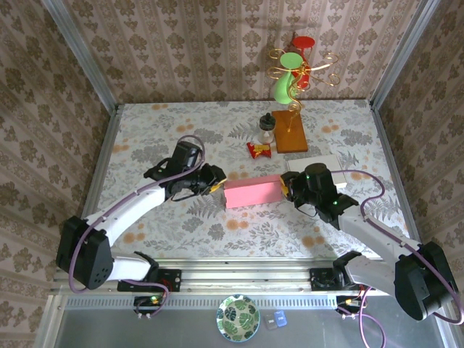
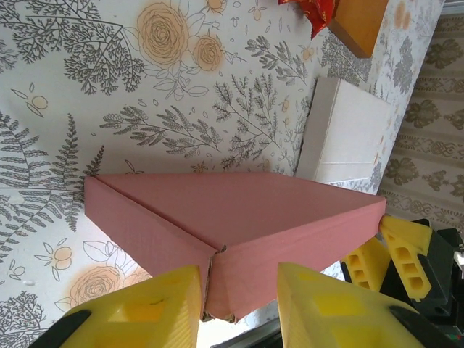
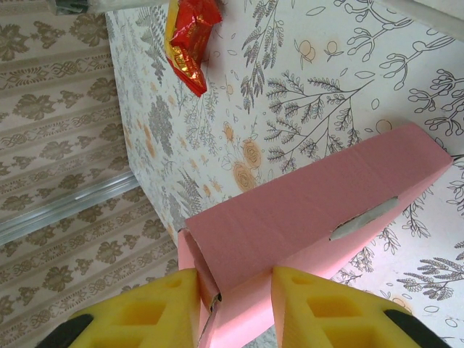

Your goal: Fold the paper box

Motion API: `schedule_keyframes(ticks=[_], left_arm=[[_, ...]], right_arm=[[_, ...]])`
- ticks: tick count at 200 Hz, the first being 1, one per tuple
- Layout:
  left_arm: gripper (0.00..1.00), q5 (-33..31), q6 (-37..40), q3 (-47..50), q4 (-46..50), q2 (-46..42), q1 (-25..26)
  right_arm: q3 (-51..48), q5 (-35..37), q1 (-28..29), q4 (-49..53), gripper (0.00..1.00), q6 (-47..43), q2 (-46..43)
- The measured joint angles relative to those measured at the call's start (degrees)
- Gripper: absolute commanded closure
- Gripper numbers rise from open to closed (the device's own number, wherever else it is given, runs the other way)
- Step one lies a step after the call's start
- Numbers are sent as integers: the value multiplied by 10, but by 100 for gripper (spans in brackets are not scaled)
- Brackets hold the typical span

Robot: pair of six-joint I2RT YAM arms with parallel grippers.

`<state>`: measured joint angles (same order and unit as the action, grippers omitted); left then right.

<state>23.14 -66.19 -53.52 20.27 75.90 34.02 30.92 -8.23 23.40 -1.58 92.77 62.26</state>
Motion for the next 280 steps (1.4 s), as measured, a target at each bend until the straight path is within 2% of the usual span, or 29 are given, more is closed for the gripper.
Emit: schedule_keyframes(ticks=[63, 105, 183, 242, 254, 280], left_arm=[[72, 12, -3, 23, -3, 0, 0], [75, 19, -3, 46, -38, -5, 0], [89, 27, 12, 115, -139, -36, 0], [91, 28, 51, 129, -155, -45, 0], [91, 28, 60, 128, -152, -46, 1], [91, 20, 85, 119, -133, -47, 9]], right_arm=[[0, 0, 0, 0, 68, 0, 0], [0, 0, 0, 0, 69, 0, 1], [29, 0, -3, 34, 74, -2, 22], [46, -7, -3, 70, 81, 0, 18], [47, -11, -3, 75, 78, 2, 17], [48, -22, -4, 88, 61, 6, 13]])
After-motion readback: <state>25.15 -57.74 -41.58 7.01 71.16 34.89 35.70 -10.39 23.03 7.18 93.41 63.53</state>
